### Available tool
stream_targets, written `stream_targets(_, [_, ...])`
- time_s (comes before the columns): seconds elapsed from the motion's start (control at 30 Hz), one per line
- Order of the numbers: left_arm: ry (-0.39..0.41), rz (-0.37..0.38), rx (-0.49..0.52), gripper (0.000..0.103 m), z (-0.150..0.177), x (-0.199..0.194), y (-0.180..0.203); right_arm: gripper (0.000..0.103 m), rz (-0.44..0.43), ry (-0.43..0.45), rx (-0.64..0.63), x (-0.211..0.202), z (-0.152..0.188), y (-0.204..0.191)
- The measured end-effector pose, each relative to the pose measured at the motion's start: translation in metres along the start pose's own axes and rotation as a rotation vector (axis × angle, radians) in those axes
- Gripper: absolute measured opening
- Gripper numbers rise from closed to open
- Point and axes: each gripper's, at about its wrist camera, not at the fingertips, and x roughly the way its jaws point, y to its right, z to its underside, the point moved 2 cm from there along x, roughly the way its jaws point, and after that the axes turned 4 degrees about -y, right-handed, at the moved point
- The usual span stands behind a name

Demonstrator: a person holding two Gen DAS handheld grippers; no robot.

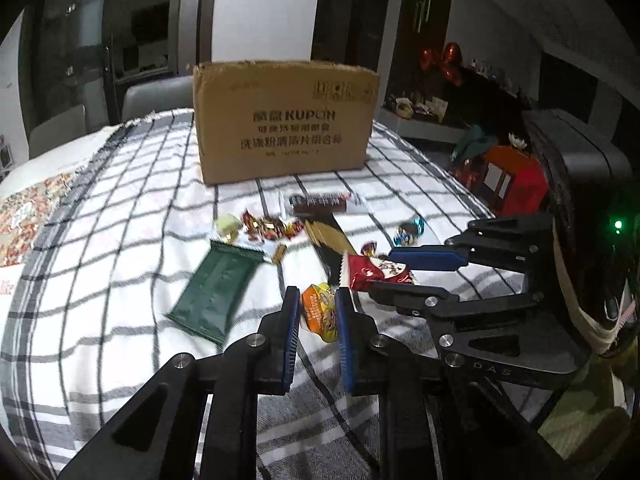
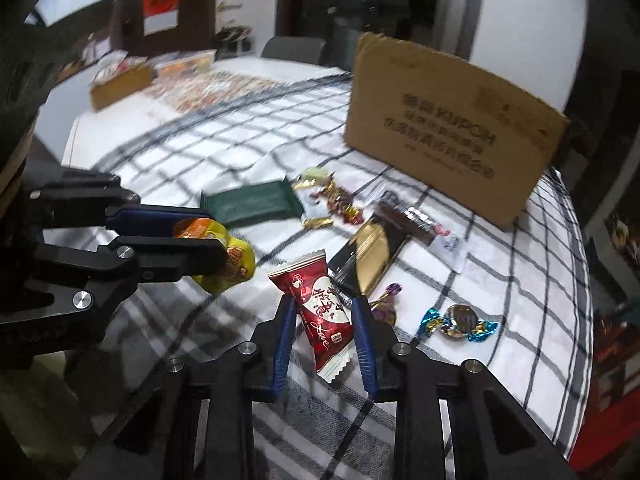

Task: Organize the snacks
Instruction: 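Carry both candies over the box and open both tools to release them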

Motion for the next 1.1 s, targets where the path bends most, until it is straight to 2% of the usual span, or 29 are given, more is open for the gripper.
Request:
stream_targets(0.33, [0.130,-0.041,0.027,0.018,-0.032,-0.026,-0.001,0.030,0.053,0.147,0.128,-0.036,-0.025,0.016])
stream_targets(0.67, [0.255,-0.072,0.051,0.018,-0.072,-0.048,0.000,0.030,0.099,0.276,0.185,-0.069,-0.054,0.031])
stream_targets(1.1, [0.357,-0.108,0.082,0.018,-0.126,-0.050,-0.014,0.030,0.139,0.400,0.230,-0.092,-0.100,0.058])
